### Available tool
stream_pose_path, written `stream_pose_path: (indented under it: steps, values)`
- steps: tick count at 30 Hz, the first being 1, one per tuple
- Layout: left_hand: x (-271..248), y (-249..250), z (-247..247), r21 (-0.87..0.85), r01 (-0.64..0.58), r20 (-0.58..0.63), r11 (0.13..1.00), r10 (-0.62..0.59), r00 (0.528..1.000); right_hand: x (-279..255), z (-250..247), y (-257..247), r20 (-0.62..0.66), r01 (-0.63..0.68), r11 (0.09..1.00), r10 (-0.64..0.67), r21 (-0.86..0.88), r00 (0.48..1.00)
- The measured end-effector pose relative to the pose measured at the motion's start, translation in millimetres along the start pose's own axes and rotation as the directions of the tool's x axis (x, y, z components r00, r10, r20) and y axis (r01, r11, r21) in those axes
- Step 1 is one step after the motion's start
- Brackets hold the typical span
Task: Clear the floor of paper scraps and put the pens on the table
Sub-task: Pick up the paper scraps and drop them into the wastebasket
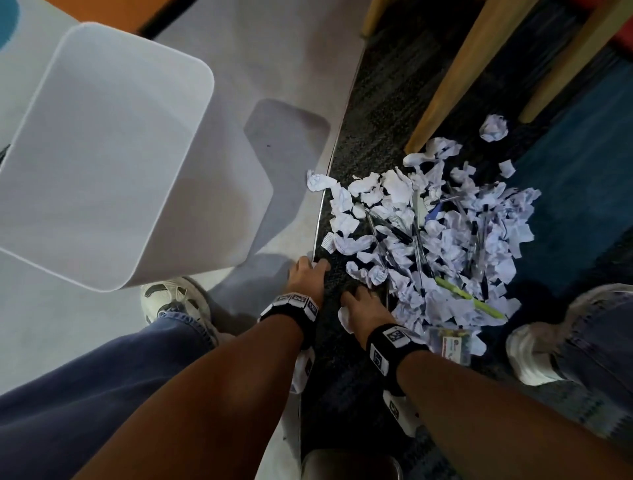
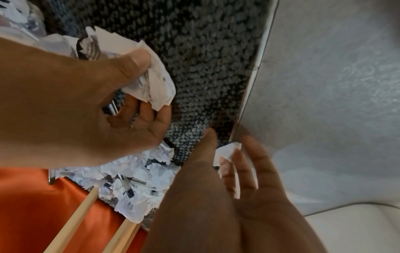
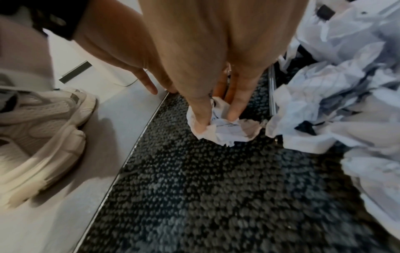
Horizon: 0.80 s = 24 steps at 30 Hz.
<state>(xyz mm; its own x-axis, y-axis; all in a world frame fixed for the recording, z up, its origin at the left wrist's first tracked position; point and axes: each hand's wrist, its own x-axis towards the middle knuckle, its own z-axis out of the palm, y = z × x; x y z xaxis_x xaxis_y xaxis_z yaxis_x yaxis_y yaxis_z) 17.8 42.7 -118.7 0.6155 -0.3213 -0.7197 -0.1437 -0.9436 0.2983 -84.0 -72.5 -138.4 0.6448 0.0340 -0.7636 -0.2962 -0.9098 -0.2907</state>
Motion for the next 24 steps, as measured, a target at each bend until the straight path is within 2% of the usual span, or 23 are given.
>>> stream_pose_path:
  steps: [3,8,12,16,20,22,24]
  values:
    - [2,-1,0,0.030,0.027,0.022,0.999,-0.027,0.999,3,-3,-1,0.011,0.001,0.997,-0.002,0.082,1.000]
    - [3,-2,-10,0.048,0.036,0.150,0.998,-0.043,0.988,0,-16,2,-0.054,0.003,0.980,0.007,0.201,0.999]
    - [-9,1,-14,-0.030,0.090,0.112,0.995,-0.086,0.990,-7,-31,6,-0.050,-0.073,0.969,0.087,0.236,0.995]
    - [-26,12,-29,-0.070,0.043,0.057,0.997,-0.039,0.998,-18,-55,7,-0.037,-0.095,0.966,0.107,0.241,0.994]
    - [-49,34,-68,-0.182,-0.020,-0.018,0.983,0.017,1.000,-40,-102,-9,-0.219,-0.050,0.949,0.123,0.311,0.968]
    - [-64,46,-94,-0.227,-0.099,-0.119,0.969,0.073,0.990,-52,-136,-26,-0.325,0.025,0.925,0.109,0.380,0.939]
    - [-83,57,-125,-0.260,-0.195,-0.249,0.946,0.129,0.960,-64,-172,-46,-0.463,0.147,0.871,0.101,0.469,0.881]
